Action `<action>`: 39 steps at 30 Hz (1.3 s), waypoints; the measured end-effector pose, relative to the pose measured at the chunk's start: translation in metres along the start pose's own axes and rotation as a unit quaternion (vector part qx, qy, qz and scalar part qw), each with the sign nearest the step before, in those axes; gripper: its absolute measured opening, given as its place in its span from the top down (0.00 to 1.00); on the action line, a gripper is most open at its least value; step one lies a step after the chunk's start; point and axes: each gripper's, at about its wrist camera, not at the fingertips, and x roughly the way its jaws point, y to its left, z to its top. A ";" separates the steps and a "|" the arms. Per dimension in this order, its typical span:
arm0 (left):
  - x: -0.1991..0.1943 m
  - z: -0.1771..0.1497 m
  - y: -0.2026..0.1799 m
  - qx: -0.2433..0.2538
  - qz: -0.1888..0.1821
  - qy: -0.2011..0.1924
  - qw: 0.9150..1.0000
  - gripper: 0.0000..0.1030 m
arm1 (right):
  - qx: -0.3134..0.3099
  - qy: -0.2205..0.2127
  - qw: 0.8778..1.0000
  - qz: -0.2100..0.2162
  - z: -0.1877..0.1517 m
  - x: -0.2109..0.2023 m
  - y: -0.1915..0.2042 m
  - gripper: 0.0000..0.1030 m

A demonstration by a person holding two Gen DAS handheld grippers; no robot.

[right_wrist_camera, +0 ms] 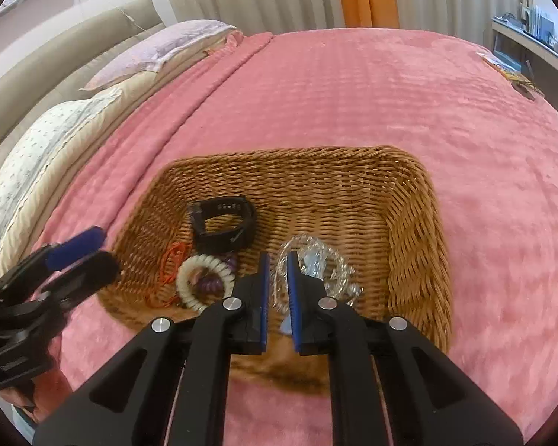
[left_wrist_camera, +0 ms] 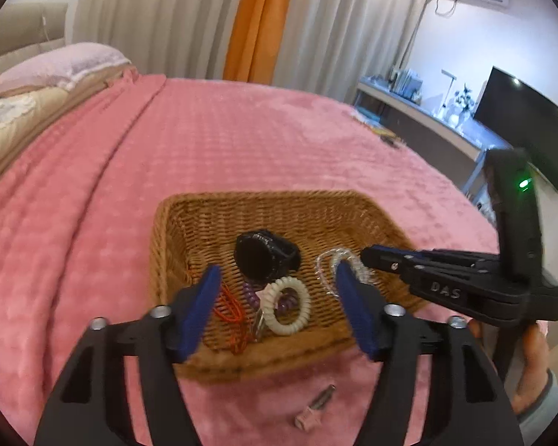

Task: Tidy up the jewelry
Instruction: 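Carry the red cord and earring into the basket and open both tools, then grasp the square silver earring with the left tool while the right tool grasps the pink star key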

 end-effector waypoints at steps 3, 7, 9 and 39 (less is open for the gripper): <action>-0.033 -0.002 -0.008 0.007 -0.004 -0.023 1.000 0.35 | -0.001 -0.010 1.000 0.007 -0.006 -0.017 0.008 0.84; -0.073 -0.010 -0.015 0.014 -0.008 -0.052 0.999 0.24 | -0.007 -0.036 0.999 0.011 -0.020 -0.045 0.020 0.59; -0.093 -0.018 -0.018 0.017 -0.004 -0.067 0.998 0.22 | -0.010 -0.043 0.999 0.016 -0.028 -0.058 0.027 0.59; -0.078 -0.159 0.014 0.001 0.033 0.041 0.999 0.33 | -0.015 0.020 0.999 0.038 -0.142 -0.021 0.062 0.52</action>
